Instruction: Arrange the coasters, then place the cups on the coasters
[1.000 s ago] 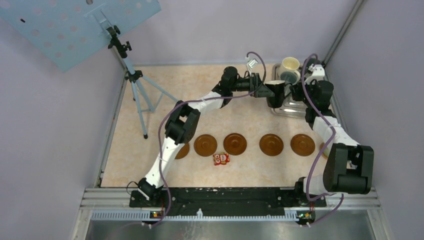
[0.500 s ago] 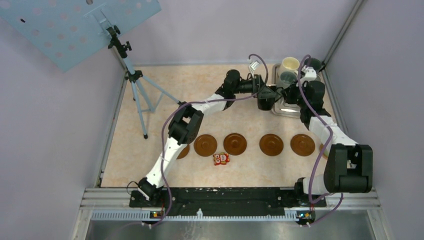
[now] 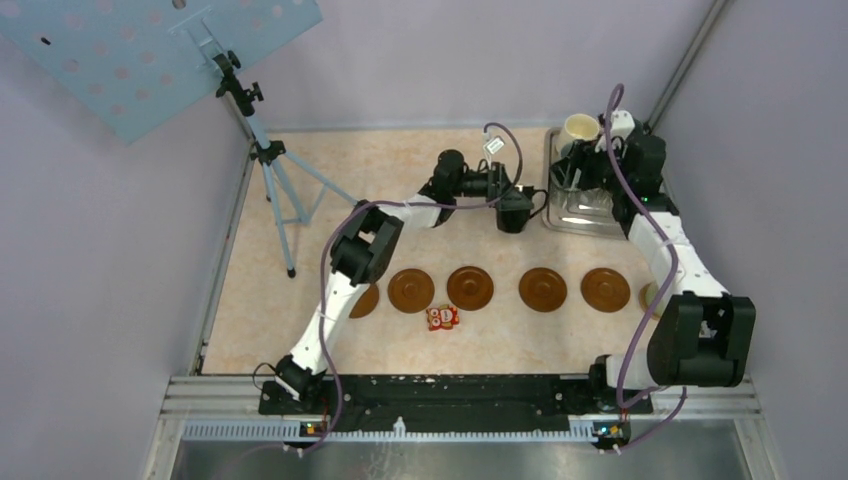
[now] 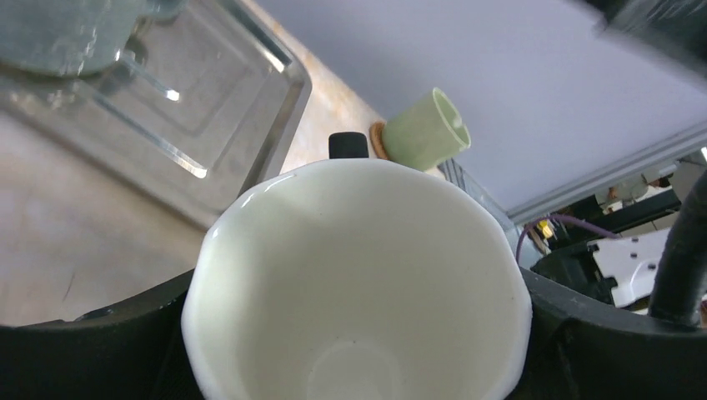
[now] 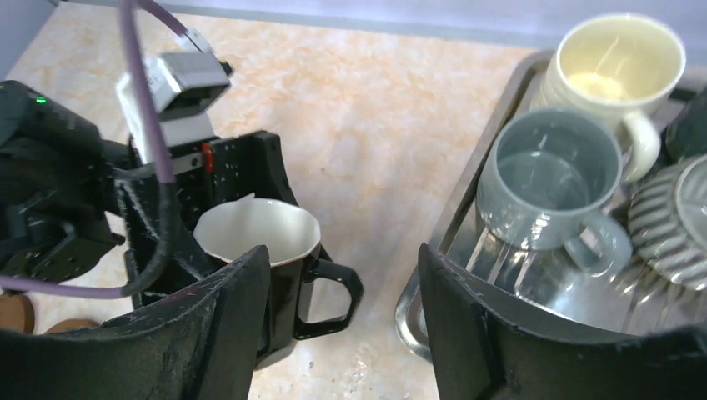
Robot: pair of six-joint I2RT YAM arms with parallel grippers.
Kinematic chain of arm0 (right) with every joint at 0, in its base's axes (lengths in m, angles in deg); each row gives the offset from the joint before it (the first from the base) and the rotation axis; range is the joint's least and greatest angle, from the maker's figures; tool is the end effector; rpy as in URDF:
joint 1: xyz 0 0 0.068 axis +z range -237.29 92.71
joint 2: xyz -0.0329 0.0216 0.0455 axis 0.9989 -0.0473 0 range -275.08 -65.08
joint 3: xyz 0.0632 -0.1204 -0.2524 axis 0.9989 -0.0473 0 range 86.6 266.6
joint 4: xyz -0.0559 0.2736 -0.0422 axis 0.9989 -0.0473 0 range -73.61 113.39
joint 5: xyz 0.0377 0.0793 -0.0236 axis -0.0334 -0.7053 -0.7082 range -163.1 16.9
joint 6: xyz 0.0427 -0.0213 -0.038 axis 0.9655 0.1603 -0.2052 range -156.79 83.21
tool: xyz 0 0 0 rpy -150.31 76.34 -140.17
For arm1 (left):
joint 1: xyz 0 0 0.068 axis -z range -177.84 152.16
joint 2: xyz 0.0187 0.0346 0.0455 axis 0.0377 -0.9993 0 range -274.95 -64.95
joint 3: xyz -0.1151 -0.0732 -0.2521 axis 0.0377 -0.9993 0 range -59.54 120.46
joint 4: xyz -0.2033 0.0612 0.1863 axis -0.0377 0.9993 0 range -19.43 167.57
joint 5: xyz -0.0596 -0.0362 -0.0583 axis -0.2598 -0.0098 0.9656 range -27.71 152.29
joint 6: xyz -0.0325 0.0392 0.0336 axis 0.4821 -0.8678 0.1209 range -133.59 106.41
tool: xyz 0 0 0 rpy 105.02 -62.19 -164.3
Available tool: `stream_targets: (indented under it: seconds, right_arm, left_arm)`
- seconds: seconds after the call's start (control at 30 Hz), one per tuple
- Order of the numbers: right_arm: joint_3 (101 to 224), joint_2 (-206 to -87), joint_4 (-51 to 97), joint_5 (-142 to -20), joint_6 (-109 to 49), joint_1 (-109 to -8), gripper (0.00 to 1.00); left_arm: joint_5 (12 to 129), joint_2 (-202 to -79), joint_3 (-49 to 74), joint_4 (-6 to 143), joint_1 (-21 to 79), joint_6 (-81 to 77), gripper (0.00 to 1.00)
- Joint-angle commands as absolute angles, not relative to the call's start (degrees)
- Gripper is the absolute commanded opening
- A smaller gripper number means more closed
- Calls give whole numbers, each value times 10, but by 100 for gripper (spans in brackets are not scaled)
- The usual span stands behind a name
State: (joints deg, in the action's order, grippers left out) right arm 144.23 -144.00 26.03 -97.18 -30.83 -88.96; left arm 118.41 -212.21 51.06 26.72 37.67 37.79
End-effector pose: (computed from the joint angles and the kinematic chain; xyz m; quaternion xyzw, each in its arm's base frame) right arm 0.3473 0.0084 0.3085 -0.0685 0.8008 0.1906 0.5636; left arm 0.4688 -0.3811 0.1650 0.2689 0.6267 -0.6810 0.2667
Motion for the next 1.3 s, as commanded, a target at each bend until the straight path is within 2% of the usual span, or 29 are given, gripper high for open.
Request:
stream_targets:
  seconds: [0.0, 0.13, 0.33, 0.5, 0.63, 0.83, 1.03, 1.27]
  right_arm:
    - [1523, -1420, 136, -1090, -383, -924, 67]
    - [1612, -1452, -38, -1246, -492, -952, 70]
    - [1685, -1481, -246, -1337, -687, -954, 71]
    - [1665, -1468, -288, -1361, -764, -941, 71]
    - [1679, -1474, -303, -1362, -770, -921, 71]
    - [1679, -1460, -311, -1337, -770, -888, 71]
    - [1634, -1427, -212, -1260, -741, -853, 63]
    - [1668, -1455, -268, -1260, -810, -835, 55]
  left_arm:
    - [1237, -2029, 465, 181, 361, 342, 30]
    - [1288, -1973, 419, 190, 361, 243, 30]
    - [1331, -1890, 378, 311, 361, 42, 31]
    - [1356, -1859, 367, 330, 366, -27, 31]
    - [1369, -1840, 368, 393, 373, -108, 31]
    - [1366, -1831, 370, 423, 375, -131, 31]
    - [1371, -1815, 354, 436, 383, -167, 31]
    - [1372, -1798, 336, 453, 390, -202, 32]
